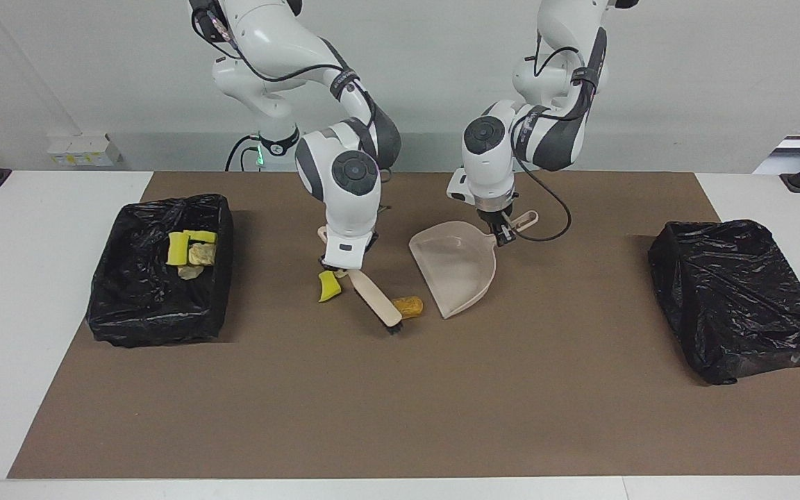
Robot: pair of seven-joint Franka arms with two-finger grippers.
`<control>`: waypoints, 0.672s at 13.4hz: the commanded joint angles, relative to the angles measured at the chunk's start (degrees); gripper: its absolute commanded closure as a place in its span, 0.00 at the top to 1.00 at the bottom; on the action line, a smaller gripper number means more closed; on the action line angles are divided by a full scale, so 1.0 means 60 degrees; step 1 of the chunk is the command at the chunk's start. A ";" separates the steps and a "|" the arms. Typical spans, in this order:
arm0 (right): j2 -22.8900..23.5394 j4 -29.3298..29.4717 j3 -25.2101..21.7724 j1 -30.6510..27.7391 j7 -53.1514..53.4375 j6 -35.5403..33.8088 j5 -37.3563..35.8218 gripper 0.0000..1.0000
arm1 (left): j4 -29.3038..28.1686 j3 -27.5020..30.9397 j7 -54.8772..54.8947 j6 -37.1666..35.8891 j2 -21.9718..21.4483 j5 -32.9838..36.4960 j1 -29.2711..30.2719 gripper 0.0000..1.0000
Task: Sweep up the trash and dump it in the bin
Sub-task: 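Sweep the remaining sponge and crumbs toward the dustpan with the right gripper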
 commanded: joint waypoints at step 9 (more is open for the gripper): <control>-0.3194 -0.4614 0.0014 -0.2072 0.3014 0.1277 0.0375 0.00 | -0.0299 0.0126 0.0120 0.0932 0.0023 0.0092 -0.0008 0.00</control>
